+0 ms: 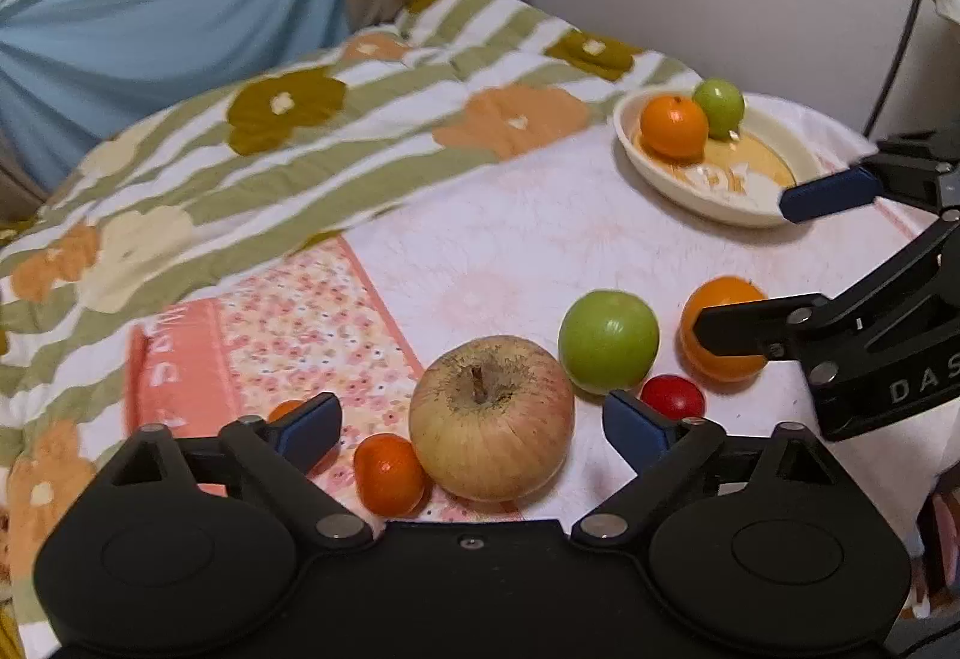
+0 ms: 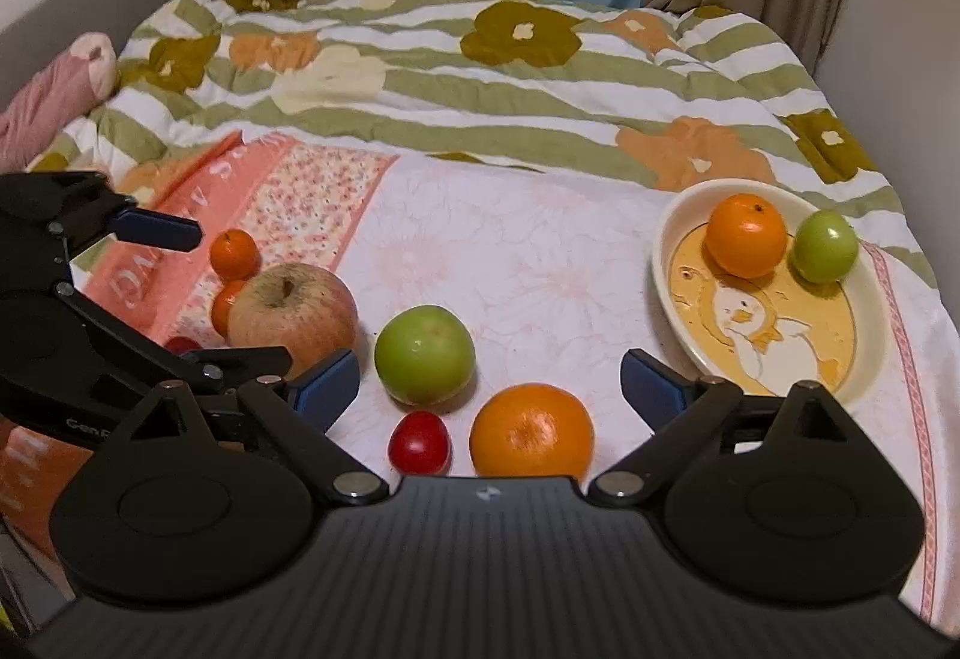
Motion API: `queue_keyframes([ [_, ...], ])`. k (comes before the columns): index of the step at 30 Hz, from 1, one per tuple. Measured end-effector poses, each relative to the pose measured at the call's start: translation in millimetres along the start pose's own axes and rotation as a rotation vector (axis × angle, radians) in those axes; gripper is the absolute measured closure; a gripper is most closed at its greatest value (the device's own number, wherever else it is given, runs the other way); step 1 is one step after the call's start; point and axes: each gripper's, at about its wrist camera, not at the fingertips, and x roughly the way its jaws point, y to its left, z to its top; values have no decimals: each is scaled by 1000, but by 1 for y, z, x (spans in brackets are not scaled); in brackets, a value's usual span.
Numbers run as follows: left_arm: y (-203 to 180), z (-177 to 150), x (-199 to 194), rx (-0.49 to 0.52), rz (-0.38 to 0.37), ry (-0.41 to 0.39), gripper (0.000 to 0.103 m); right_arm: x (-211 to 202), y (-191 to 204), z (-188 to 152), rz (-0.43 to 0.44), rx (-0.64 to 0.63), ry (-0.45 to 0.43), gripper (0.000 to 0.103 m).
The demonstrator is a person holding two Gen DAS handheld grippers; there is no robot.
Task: Organize fruits
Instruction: 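Move both tools back toward the remaining fruits, then grasp the red-yellow apple with the left tool while the right tool grasps a green apple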
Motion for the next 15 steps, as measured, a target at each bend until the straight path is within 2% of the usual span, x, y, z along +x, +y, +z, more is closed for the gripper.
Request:
queue_keyframes([
  [6, 2, -3, 28, 38, -48, 41, 14, 34, 2, 3, 18, -27, 35, 0],
  [8, 1, -4, 33, 59, -59, 49, 14, 42, 3, 3, 40, -37, 51, 3],
  [12, -1, -4, 42, 74, -61, 67, 18, 55, 6, 2, 98, -57, 87, 16],
  [15, -3, -3, 47, 79, -64, 74, 22, 62, 6, 4, 118, -54, 101, 18],
])
